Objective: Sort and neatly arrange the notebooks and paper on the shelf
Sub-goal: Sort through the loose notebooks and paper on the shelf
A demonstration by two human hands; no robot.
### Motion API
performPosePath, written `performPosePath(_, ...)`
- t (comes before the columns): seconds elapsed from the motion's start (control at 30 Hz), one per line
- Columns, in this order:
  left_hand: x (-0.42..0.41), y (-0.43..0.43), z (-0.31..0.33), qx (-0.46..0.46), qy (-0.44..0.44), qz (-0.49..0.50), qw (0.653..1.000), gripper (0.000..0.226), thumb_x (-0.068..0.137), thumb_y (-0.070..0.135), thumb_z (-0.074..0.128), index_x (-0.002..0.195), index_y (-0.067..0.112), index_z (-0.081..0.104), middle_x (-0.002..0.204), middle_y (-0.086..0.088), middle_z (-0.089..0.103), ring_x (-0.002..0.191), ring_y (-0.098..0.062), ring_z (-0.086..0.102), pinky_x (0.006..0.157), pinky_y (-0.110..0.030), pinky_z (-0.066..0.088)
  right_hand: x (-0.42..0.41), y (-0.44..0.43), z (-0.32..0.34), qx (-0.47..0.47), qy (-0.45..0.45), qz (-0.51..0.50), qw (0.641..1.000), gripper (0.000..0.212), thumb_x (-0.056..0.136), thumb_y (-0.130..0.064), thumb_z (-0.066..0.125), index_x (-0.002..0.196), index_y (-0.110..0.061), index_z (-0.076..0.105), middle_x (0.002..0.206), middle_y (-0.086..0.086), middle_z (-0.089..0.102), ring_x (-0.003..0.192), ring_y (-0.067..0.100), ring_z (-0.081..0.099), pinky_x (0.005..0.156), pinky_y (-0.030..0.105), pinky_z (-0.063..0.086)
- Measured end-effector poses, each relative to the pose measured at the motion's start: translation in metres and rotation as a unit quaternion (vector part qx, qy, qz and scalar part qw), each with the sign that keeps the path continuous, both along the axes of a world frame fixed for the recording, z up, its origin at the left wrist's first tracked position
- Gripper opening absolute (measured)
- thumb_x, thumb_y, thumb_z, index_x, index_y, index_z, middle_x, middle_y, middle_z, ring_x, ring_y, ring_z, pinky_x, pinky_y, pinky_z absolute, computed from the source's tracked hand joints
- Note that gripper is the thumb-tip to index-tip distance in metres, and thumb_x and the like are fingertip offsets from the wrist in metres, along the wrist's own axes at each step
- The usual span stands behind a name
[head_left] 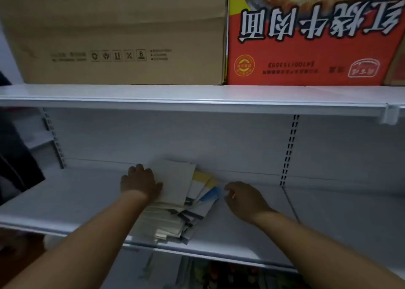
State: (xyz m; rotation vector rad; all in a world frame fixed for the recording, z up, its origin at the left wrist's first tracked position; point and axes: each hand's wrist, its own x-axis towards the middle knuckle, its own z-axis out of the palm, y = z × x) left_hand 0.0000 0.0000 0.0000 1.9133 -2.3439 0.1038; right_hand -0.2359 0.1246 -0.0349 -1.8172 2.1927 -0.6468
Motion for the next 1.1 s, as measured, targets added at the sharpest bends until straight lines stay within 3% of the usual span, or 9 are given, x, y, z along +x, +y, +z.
performPosePath(0.07, 0.008, -0.005, -0.002, 0.063, 0.050, 0.057, 0.995, 0.073, 0.082, 0.063, 0.044, 0.134, 0.011, 0.043, 0.142, -0.013, 0.038, 0.130, -0.031, 0.037, 0.102, -0.040, 0.038, 0.008, -0.017, -0.001, -0.073, -0.074, -0.014, 0.995, 0.025, 0.091, -0.018, 0.047, 0.094, -0.003, 0.066, 0.098, 0.011, 0.068, 0.091, 0.023, 0.062, 0.068, 0.026, 0.041)
performPosePath(0.2, 0.014, -0.013, -0.005, 0.114, 0.136, 0.066, 0.982, 0.083, 0.075, 0.064, 0.056, 0.133, 0.006, 0.045, 0.139, -0.015, 0.047, 0.123, -0.031, 0.049, 0.099, -0.035, 0.043, 0.031, -0.057, -0.008, -0.055, -0.113, -0.034, 0.992, 0.023, 0.085, -0.033, 0.057, 0.074, -0.013, 0.052, 0.088, 0.010, 0.061, 0.086, 0.023, 0.059, 0.069, 0.030, 0.044)
performPosePath(0.4, 0.023, -0.024, -0.001, 0.116, 0.234, 0.073, 0.962, 0.063, 0.075, 0.037, 0.070, 0.124, 0.002, 0.051, 0.132, -0.016, 0.055, 0.117, -0.030, 0.055, 0.092, -0.032, 0.046, 0.033, -0.089, -0.012, 0.061, -0.157, -0.126, 0.978, 0.088, 0.073, -0.061, 0.062, 0.135, -0.005, 0.036, 0.136, 0.019, 0.044, 0.126, 0.032, 0.045, 0.100, 0.033, 0.041)
performPosePath(0.57, 0.027, -0.025, 0.008, 0.142, 0.373, 0.051, 0.915, 0.047, 0.082, 0.013, 0.064, 0.123, 0.006, 0.043, 0.114, -0.018, 0.051, 0.092, -0.030, 0.052, 0.070, -0.035, 0.052, 0.021, -0.096, -0.013, 0.044, -0.213, -0.089, 0.972, 0.035, 0.081, -0.031, 0.068, 0.091, 0.002, 0.063, 0.097, 0.010, 0.063, 0.089, 0.023, 0.062, 0.070, 0.025, 0.043)
performPosePath(0.63, 0.025, -0.022, 0.014, 0.141, 0.406, 0.033, 0.902, 0.042, 0.084, 0.012, 0.061, 0.122, 0.011, 0.044, 0.108, -0.015, 0.051, 0.088, -0.030, 0.054, 0.061, -0.032, 0.051, 0.016, -0.094, -0.013, 0.016, -0.232, -0.105, 0.967, 0.027, 0.081, -0.020, 0.069, 0.095, 0.001, 0.060, 0.091, 0.001, 0.050, 0.092, 0.021, 0.059, 0.074, 0.024, 0.041)
performPosePath(0.73, 0.015, -0.013, 0.023, 0.132, 0.489, 0.014, 0.862, 0.033, 0.085, 0.008, 0.059, 0.114, 0.016, 0.046, 0.109, -0.020, 0.056, 0.090, -0.037, 0.059, 0.071, -0.045, 0.056, 0.003, -0.094, -0.020, -0.009, -0.256, -0.159, 0.954, 0.023, 0.074, -0.009, 0.067, 0.096, -0.003, 0.062, 0.088, 0.002, 0.054, 0.092, 0.023, 0.060, 0.070, 0.021, 0.041)
performPosePath(0.8, 0.002, -0.004, 0.027, 0.142, 0.535, 0.002, 0.833, 0.032, 0.087, 0.006, 0.058, 0.115, 0.013, 0.045, 0.111, -0.020, 0.054, 0.088, -0.036, 0.058, 0.072, -0.047, 0.055, -0.011, -0.087, -0.019, -0.017, -0.328, -0.180, 0.927, 0.007, 0.069, 0.000, 0.063, 0.066, -0.006, 0.060, 0.071, 0.008, 0.056, 0.072, 0.023, 0.059, 0.064, 0.025, 0.042)
performPosePath(0.87, -0.015, 0.005, 0.029, 0.168, 0.571, -0.015, 0.803, 0.032, 0.087, 0.006, 0.058, 0.117, 0.012, 0.045, 0.113, -0.017, 0.051, 0.091, -0.035, 0.056, 0.078, -0.049, 0.053, -0.035, -0.074, -0.012, -0.006, -0.422, -0.197, 0.885, 0.024, 0.070, 0.008, 0.061, 0.052, -0.005, 0.052, 0.062, 0.009, 0.054, 0.058, 0.023, 0.055, 0.062, 0.031, 0.045)
performPosePath(1.1, -0.132, 0.050, -0.001, 0.244, 0.585, -0.092, 0.768, 0.029, 0.087, 0.007, 0.060, 0.113, 0.008, 0.045, 0.113, -0.015, 0.057, 0.090, -0.029, 0.059, 0.078, -0.041, 0.052, -0.147, 0.046, -0.015, -0.013, -0.582, -0.293, 0.758, 0.013, 0.083, 0.012, 0.052, 0.080, 0.002, 0.058, 0.078, 0.013, 0.057, 0.066, 0.023, 0.054, 0.039, 0.019, 0.052)
